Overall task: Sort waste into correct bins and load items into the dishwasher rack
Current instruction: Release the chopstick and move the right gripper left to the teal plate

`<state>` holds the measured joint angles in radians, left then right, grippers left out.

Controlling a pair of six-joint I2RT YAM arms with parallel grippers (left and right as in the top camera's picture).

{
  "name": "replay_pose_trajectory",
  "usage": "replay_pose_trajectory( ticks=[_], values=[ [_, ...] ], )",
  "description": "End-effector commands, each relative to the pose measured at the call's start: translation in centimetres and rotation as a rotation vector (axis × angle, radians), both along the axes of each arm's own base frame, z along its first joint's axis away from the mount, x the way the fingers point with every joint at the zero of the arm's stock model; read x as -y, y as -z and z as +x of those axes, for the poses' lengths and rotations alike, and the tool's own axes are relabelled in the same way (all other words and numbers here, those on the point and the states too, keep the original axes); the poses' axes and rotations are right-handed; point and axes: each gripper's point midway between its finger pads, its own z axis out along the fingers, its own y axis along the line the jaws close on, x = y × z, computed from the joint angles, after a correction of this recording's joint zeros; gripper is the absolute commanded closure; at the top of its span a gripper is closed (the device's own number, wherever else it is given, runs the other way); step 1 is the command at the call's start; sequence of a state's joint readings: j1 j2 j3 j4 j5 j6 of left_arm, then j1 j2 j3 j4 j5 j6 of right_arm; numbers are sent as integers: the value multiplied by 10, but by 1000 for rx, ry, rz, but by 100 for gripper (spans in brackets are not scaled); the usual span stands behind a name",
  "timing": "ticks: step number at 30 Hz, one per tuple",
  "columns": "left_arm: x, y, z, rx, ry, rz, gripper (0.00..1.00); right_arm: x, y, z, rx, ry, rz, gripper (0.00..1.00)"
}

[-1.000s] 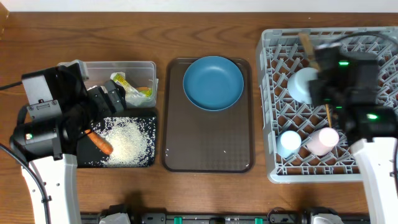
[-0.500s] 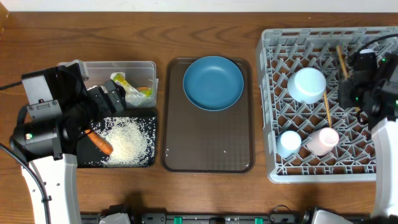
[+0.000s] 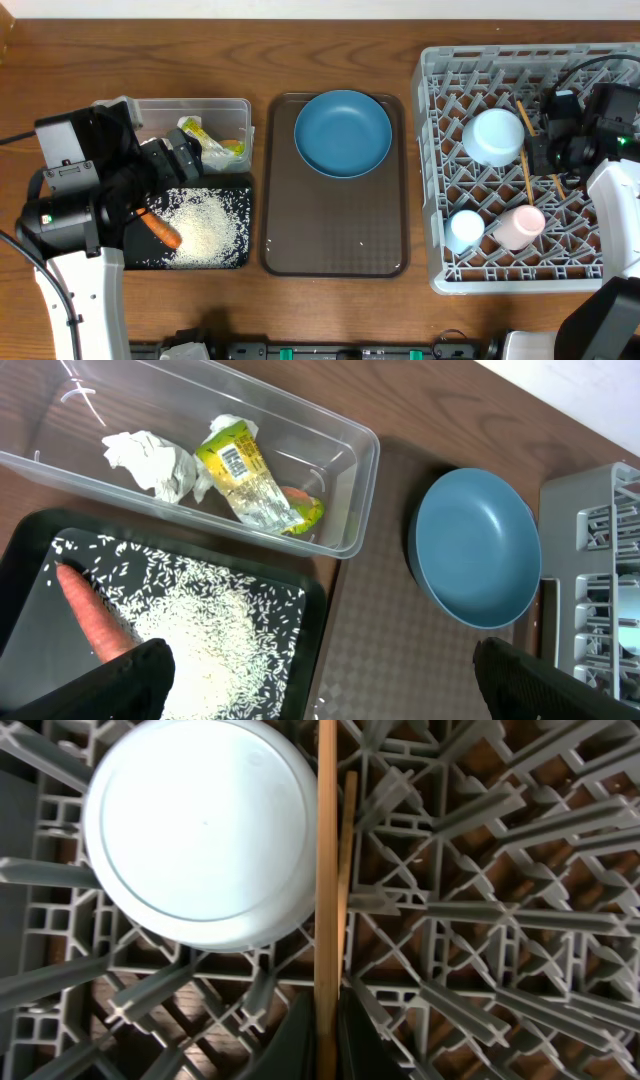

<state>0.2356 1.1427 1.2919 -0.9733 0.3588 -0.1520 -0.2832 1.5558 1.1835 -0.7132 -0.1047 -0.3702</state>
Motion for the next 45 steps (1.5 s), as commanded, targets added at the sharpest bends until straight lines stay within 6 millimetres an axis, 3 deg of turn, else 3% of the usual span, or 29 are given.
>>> replay_pose_trajectory(
  ticks=[1, 7, 10, 13, 24, 34, 40, 44, 45],
  values=[
    [-3, -1, -1, 4, -3, 19, 2, 10, 3, 0, -11, 17, -30, 99],
    [-3, -1, -1, 4, -3, 19, 2, 10, 3, 0, -12, 30, -21, 96],
    [-3, -1, -1, 4, -3, 19, 2, 10, 3, 0, -11, 36, -18, 83],
    [-3, -1, -1, 4, -3, 19, 3, 10, 3, 0, -11, 36, -18, 80],
    [-3, -1, -1, 4, -3, 19, 2, 3, -3, 7, 28, 120, 53, 80],
    [-3, -1, -1, 4, -3, 19, 2, -56, -65, 19, 174, 73, 210, 56],
    [-3, -1, -1, 4, -3, 19, 2, -125, -81, 7, 174, -72, 247, 36],
    [-3, -1, -1, 4, -3, 19, 2, -183, -83, 1, 159, -202, 323, 1],
    [-3, -1, -1, 4, -3, 19, 2, -199, -84, -1, 155, -242, 358, 1]
  ],
)
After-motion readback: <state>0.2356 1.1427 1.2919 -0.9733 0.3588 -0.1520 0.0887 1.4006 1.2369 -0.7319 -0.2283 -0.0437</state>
